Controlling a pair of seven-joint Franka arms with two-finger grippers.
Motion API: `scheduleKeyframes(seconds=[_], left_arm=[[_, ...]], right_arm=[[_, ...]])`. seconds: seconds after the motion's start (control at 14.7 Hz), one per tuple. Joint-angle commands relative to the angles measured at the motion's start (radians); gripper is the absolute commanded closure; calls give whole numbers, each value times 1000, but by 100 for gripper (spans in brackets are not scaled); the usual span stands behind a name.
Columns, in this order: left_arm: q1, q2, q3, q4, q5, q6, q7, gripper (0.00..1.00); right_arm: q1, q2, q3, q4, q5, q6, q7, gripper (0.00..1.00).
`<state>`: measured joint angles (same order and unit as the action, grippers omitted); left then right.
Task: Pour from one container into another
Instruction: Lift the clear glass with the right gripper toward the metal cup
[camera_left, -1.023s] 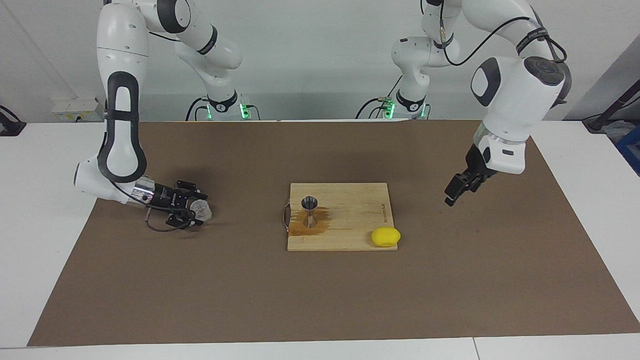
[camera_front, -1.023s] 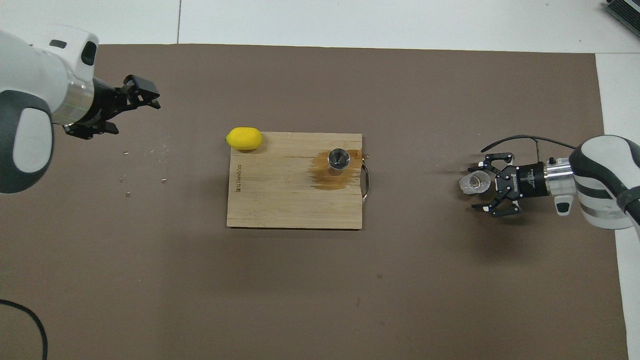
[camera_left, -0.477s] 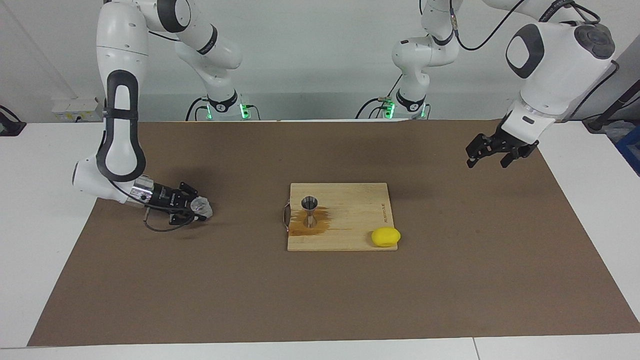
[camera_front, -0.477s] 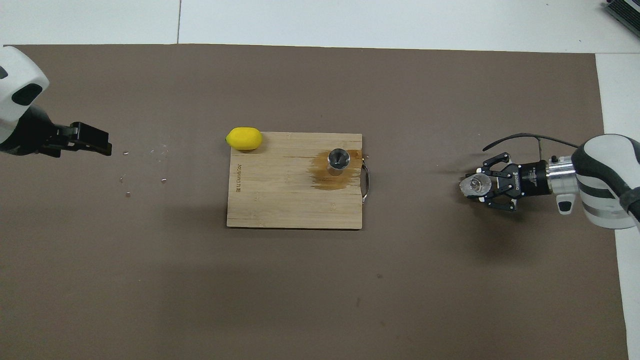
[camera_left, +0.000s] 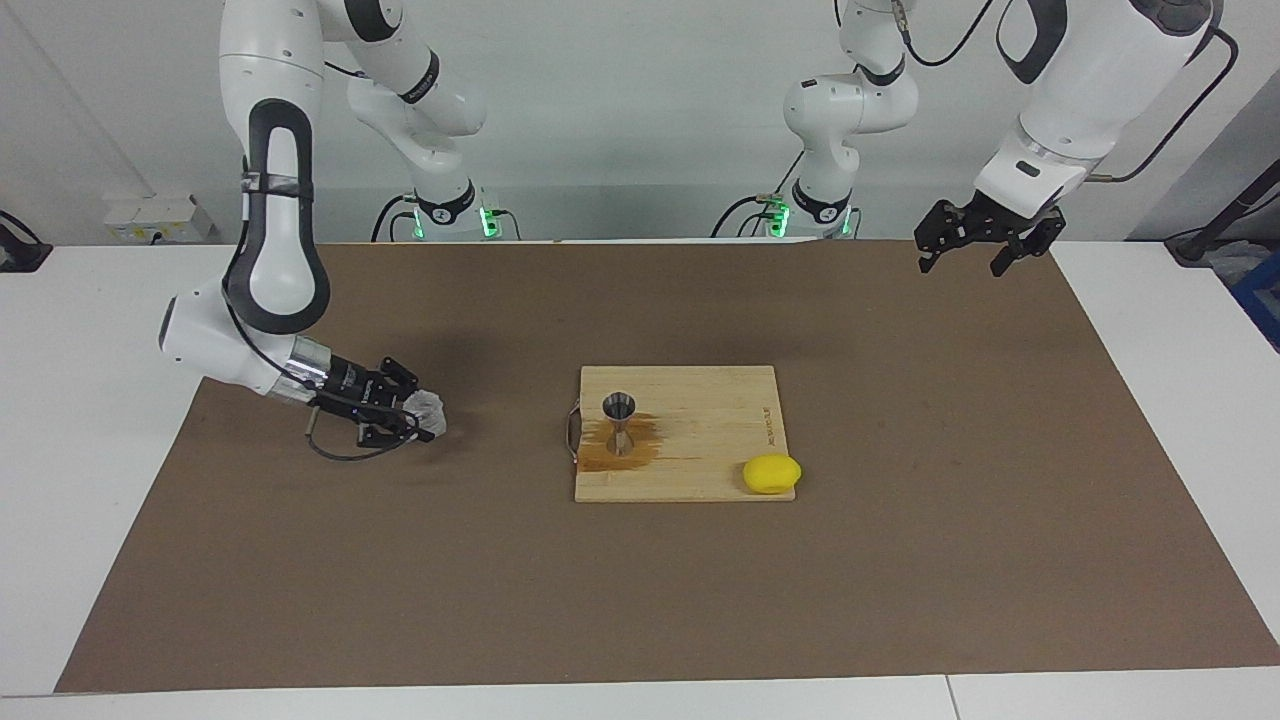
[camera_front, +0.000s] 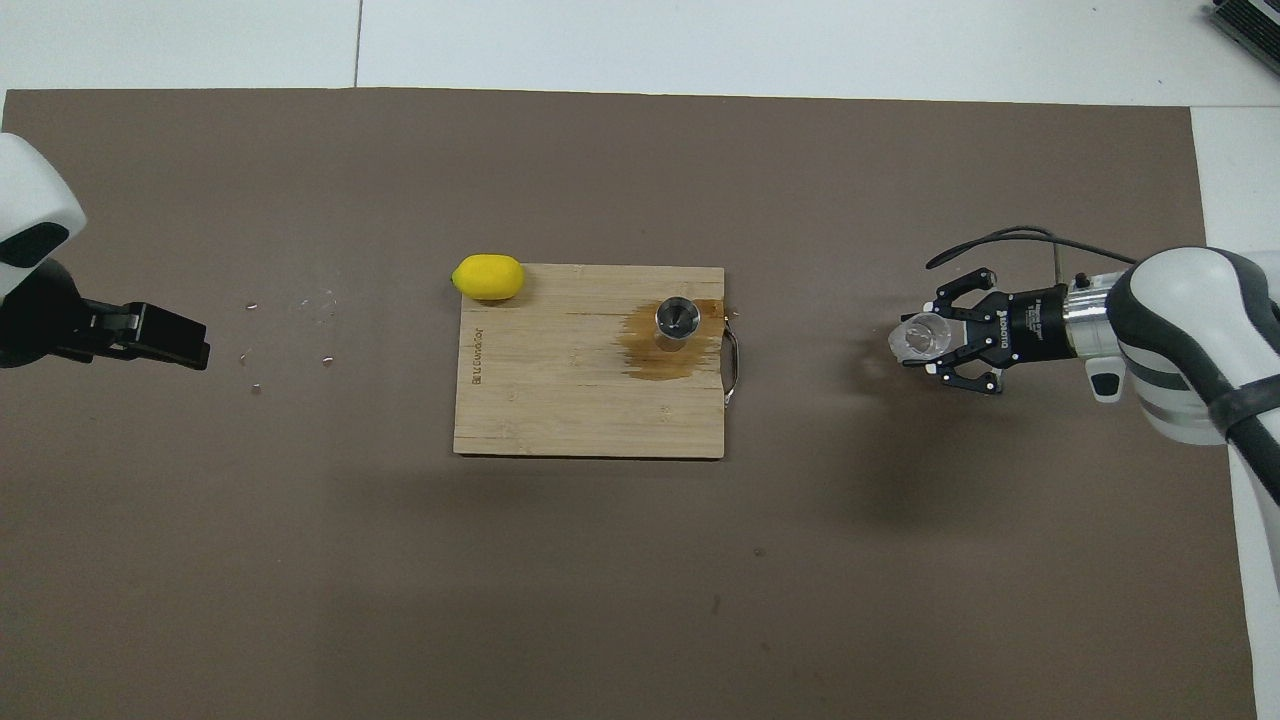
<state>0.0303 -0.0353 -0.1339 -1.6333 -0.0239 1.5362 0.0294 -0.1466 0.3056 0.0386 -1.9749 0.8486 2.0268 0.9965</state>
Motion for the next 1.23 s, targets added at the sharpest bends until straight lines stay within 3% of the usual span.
scheduleKeyframes(seconds=[0.0, 0.48, 1.16], left_arm=[[-12, -17, 11, -16, 22, -10, 14, 0], [-21, -15, 19, 41, 15, -74, 12, 0], [-13, -34, 17, 15, 19, -71, 4, 0]], right_arm=[[76, -19, -2, 17, -52, 67, 123, 100], [252, 4, 1, 123, -216, 167, 456, 100], [370, 61, 3, 266, -416, 170, 729, 100]])
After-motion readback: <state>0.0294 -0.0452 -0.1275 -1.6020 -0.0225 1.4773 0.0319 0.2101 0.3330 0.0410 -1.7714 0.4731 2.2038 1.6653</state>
